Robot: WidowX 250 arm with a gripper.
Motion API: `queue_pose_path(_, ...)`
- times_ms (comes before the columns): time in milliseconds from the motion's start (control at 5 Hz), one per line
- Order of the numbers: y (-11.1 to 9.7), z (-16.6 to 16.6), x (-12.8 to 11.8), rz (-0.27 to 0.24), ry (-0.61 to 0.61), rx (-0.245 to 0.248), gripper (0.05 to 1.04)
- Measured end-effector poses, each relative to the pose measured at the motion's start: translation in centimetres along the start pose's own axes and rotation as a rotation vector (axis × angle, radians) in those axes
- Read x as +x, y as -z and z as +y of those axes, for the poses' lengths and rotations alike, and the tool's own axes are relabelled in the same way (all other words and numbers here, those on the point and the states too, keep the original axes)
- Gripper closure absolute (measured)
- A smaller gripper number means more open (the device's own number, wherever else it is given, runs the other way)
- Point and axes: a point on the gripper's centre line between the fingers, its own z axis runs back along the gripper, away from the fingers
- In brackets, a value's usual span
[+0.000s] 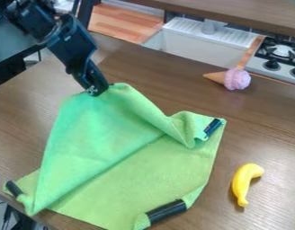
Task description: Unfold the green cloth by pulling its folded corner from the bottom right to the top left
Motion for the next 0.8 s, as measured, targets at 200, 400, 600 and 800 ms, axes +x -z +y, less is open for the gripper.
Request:
queue_pose_path(200,-0.6,2.0,-0.3,-0.008,-0.032,0.040,1.033)
queue_pose_path(400,-1.1,3.3,-0.7,-0.021,-0.077,0.066,1.033)
queue_pose_path(600,-1.8,4.5,-1.5,-0.034,-0.129,0.109,1.033)
queue_pose_path(800,-2.2,4.7,-2.6,-0.050,-0.193,0.149,1.033)
